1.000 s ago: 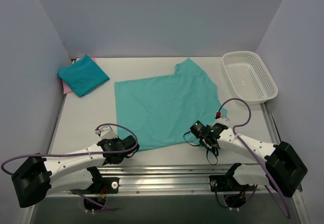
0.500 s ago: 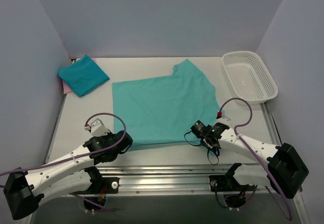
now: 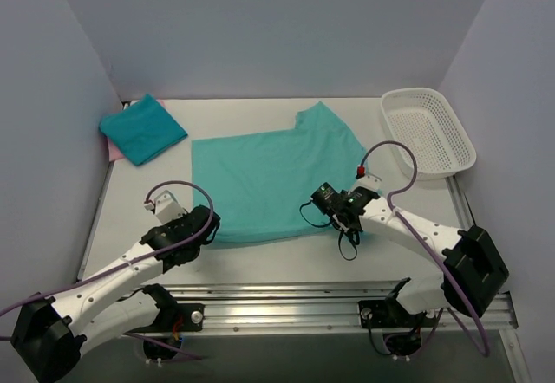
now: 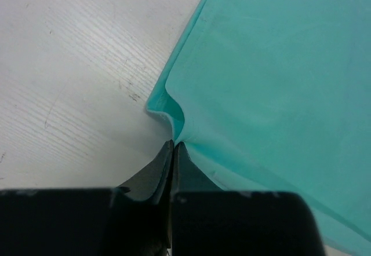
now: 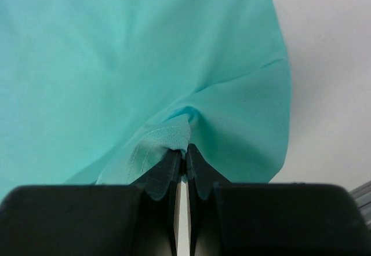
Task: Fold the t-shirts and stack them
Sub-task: Grap the side of the flattened tshirt closest away from the robot with both arms, then fold the flattened tshirt in 1/3 of the way
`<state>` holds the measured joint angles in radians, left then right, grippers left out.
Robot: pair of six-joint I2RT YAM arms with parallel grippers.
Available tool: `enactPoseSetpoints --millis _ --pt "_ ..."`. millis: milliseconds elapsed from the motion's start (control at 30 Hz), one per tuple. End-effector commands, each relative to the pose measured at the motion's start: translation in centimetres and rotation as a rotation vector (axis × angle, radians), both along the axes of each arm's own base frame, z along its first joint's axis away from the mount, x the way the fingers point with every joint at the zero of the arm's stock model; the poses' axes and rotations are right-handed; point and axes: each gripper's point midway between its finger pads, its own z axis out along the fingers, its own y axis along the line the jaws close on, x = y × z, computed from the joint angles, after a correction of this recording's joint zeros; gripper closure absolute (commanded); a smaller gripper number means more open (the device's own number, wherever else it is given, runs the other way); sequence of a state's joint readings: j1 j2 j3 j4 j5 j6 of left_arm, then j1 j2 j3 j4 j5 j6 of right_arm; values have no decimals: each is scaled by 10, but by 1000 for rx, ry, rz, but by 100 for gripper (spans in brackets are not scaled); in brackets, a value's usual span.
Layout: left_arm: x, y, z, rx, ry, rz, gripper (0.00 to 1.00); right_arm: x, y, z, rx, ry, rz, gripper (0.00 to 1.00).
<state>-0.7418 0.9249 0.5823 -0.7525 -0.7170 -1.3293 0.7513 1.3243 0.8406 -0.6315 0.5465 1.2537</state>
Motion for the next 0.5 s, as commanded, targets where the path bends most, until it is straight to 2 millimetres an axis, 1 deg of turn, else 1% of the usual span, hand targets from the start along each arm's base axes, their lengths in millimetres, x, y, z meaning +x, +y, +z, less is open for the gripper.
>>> enactPoseSetpoints --millis 0,100,167,233,267,300,333,400,433,467 --pt "21 -12 19 -41 -59 -22 98 16 -4 6 -109 -4 11 100" --pt "27 -13 20 -53 -69 -23 98 25 3 0 -128 4 15 100" --pt "30 -11 19 -48 -71 -16 98 29 5 -7 -145 15 14 100" --pt "36 -6 21 -47 -79 -1 98 36 8 -7 -150 9 11 100" --pt "38 -5 20 -53 -75 1 98 37 8 -11 -164 17 9 100" --pt "42 -5 22 -64 -86 4 98 41 10 -8 -165 9 8 100" --pt "45 1 22 -60 -86 21 98 44 11 -7 -170 4 4 100" --pt "51 2 25 -82 -94 27 98 51 8 -7 -190 4 -9 100" --pt "53 4 25 -84 -96 27 98 56 11 -3 -188 -1 -3 100" --pt "57 9 25 -89 -98 47 98 59 10 -4 -202 5 -5 100"
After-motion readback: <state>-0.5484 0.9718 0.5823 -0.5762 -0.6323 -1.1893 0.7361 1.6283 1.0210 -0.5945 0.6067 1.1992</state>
